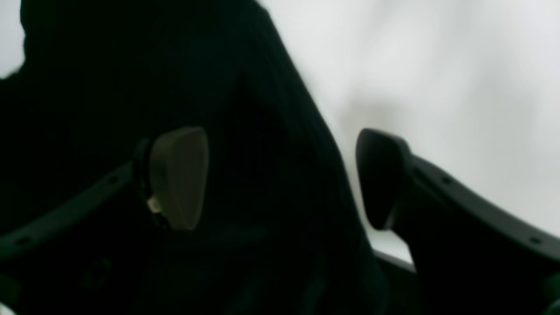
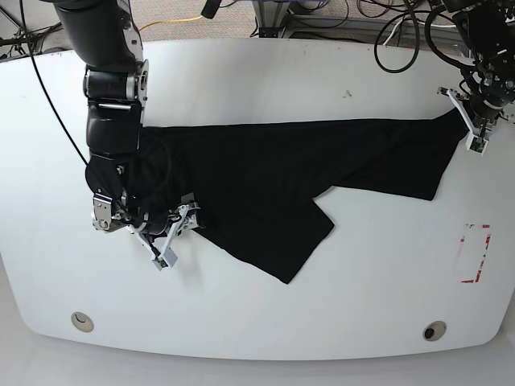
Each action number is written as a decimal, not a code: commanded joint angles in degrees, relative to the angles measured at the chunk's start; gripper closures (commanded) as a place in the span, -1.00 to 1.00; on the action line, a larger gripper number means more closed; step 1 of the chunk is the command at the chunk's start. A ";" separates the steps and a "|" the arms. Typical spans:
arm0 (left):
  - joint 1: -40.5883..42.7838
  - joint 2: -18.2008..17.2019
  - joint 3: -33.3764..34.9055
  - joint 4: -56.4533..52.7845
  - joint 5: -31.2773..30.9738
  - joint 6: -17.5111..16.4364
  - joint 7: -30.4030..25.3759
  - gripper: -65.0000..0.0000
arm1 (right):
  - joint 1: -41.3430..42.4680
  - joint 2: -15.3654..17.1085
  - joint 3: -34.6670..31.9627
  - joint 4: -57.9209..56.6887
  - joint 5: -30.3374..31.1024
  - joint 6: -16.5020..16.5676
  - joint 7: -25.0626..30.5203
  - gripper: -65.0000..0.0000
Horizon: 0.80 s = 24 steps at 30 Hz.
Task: Fold the T-shirt properly
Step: 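Regrasp the shirt edge with the right gripper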
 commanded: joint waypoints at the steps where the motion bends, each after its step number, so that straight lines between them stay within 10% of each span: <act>1: -0.28 -0.89 -0.31 1.12 -0.32 0.34 -0.53 1.00 | 2.08 0.82 -2.03 -1.01 0.70 0.34 2.16 -0.56; 8: -0.37 -0.89 -0.31 1.03 -0.32 0.34 -0.53 1.00 | 0.23 -0.85 -2.91 -0.74 0.70 0.34 2.34 -0.43; 16: -0.64 -0.89 -0.13 1.38 -0.32 0.34 -0.53 1.00 | -0.30 -1.29 -2.82 -0.39 1.14 0.34 2.07 1.00; 24: -2.83 -0.89 2.15 2.70 -0.32 0.34 -0.26 1.00 | -4.52 -0.14 -2.65 18.34 1.05 0.34 -4.70 1.00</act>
